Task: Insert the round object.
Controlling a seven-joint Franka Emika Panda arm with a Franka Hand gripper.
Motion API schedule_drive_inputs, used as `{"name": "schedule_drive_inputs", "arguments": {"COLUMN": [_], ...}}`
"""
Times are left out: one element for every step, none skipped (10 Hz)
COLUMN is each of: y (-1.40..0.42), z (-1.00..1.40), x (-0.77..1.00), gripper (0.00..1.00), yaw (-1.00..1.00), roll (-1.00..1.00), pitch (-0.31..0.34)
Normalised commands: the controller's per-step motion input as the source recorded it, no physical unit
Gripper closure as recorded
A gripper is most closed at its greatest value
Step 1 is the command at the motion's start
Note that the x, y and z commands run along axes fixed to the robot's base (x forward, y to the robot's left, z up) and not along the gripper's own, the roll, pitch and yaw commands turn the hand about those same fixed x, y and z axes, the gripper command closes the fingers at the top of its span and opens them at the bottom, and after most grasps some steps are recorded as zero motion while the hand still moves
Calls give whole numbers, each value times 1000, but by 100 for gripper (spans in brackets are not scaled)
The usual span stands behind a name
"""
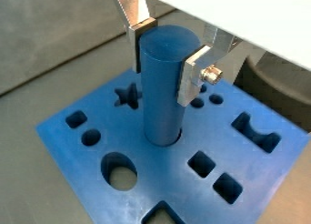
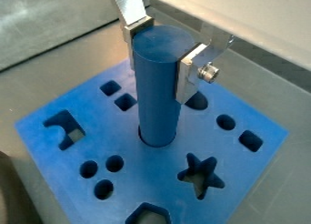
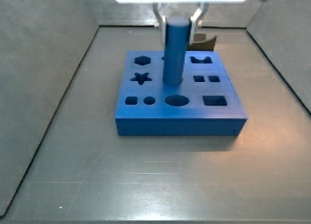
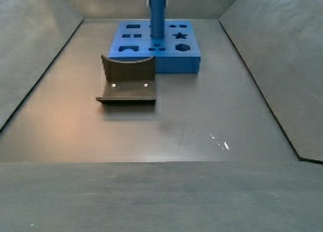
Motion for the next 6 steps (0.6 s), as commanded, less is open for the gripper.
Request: {"name": "schedule_drive_inputs", "arguments": {"y": [0,0,0,0,0,0], "z": [-340,-211,-229,-320,-63,0], "x": [0,0,0,0,0,0], "gripper": [100,100,100,100,100,100], "yaw": [0,0,0,0,0,0], "roll": [40,26,0,0,0,0], "pitch": [-74,-56,-103,-133,-61,0]}}
